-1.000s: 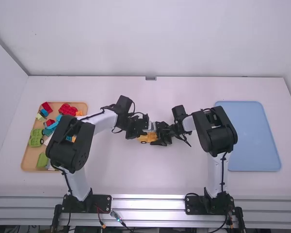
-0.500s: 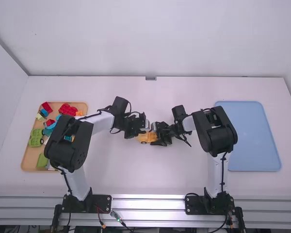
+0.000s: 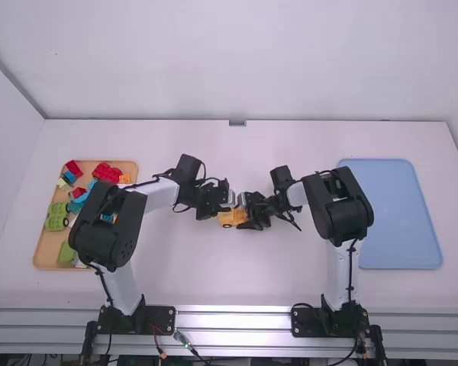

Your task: Assemble lego blocks to make yellow taxi

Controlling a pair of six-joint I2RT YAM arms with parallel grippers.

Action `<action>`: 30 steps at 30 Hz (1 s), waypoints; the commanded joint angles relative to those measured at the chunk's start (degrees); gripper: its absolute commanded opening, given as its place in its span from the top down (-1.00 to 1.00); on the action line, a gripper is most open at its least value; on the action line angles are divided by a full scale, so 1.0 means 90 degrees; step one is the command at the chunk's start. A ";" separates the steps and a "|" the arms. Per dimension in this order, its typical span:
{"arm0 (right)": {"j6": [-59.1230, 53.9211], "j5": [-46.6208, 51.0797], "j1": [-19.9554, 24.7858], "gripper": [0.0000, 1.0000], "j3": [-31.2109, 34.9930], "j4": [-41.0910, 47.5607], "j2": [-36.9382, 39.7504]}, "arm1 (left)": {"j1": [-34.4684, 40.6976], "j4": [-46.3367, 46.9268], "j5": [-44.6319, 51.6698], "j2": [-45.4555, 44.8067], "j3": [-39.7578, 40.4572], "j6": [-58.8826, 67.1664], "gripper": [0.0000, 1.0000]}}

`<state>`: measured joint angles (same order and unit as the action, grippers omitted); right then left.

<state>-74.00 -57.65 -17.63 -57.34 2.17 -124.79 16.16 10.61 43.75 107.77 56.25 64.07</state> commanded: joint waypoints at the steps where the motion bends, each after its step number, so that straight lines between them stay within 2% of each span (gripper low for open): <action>1: -0.0095 0.0741 -0.0002 -0.29 0.0083 -0.0022 -0.0172 | 0.0102 0.0155 0.0024 0.0002 -0.0253 -0.0019 0.96; 13: -0.0097 0.0741 -0.0005 -0.29 0.0083 -0.0019 -0.0172 | 0.0053 0.0114 0.0022 -0.0291 0.0185 -0.0330 0.96; 23: -0.0097 0.0741 -0.0002 -0.24 0.0083 -0.0022 -0.0172 | 0.0078 0.0418 0.0049 -0.0522 0.0134 -0.0352 0.95; 30: -0.0100 0.0738 -0.0002 -0.25 0.0083 -0.0024 -0.0172 | 0.0049 0.0075 -0.0044 -0.0522 -0.0182 -0.0585 0.95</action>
<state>-73.80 -57.45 -17.61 -57.36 1.89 -124.79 16.45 11.42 43.22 104.07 56.01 60.55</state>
